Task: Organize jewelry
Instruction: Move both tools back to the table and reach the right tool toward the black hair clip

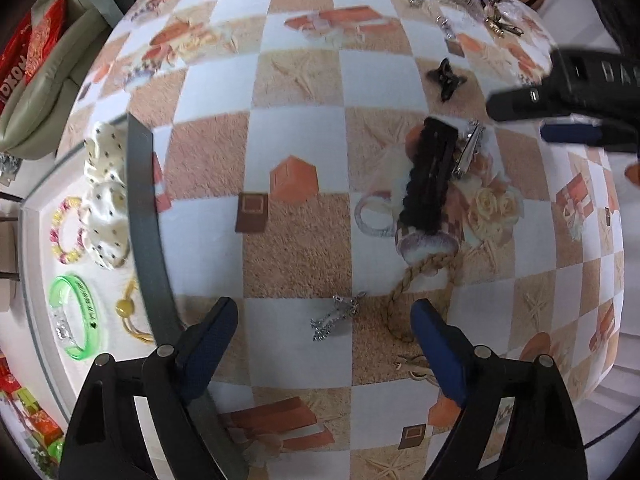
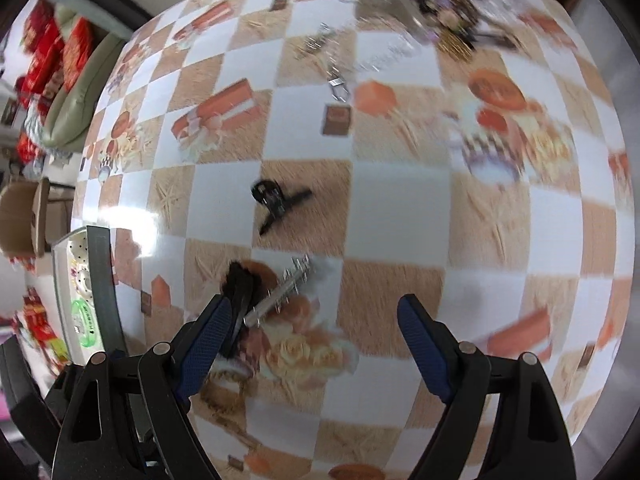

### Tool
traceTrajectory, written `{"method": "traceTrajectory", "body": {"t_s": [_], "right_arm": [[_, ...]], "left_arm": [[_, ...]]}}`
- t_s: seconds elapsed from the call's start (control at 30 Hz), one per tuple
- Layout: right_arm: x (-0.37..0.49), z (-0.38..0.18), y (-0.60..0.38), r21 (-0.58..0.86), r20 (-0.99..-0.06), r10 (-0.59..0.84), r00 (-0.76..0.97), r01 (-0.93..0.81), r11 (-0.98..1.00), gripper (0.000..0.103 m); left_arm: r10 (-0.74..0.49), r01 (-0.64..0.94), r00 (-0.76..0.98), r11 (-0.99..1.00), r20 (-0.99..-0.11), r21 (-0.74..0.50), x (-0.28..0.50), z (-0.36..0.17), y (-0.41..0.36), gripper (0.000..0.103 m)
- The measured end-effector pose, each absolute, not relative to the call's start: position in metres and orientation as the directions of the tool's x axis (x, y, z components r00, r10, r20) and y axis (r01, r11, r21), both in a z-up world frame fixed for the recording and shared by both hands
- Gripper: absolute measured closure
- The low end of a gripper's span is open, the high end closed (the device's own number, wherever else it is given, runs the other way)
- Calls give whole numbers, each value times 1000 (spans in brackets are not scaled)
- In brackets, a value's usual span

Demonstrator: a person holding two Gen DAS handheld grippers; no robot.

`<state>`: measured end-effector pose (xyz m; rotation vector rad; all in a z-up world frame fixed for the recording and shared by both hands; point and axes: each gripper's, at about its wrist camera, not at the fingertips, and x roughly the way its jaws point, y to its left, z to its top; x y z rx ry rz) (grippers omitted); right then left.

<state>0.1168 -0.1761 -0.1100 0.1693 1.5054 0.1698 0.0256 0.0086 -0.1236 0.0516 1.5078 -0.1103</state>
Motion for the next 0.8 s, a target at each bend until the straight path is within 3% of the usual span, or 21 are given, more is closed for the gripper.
{"method": "traceTrajectory", "body": {"t_s": [0.27,0.37,0.47,0.57,0.7,0.77,0.8], "right_arm": [[140,-113,-155,161,-980,174,92,-134,978,16],[146,-114,-150,145,-981,164,104,-163,976,18],[153,-118,-146,132,-982,154,108,-187,973,24],[160,-125,-142,140,-982,162,98,-206,969,31],[163,-132,-140,132,-984,154,88,-217,967,40],[164,-134,-137,121,-985,144,91,-225,967,41],[164,-134,-135,113,-985,139,99,-234,966,44]], "left_arm": [[-90,167,77,983,-993,-76,21,-124,-7,10],[-105,209,72,974,-992,-88,22,-126,-19,23],[-119,228,76,969,-990,-99,25,-129,-30,23],[-131,226,68,968,-989,-113,28,-133,-39,35],[-139,224,66,967,-988,-121,30,-138,-46,36],[-138,226,59,967,-989,-121,30,-142,-49,47],[-134,227,61,967,-989,-117,27,-143,-50,47]]}}
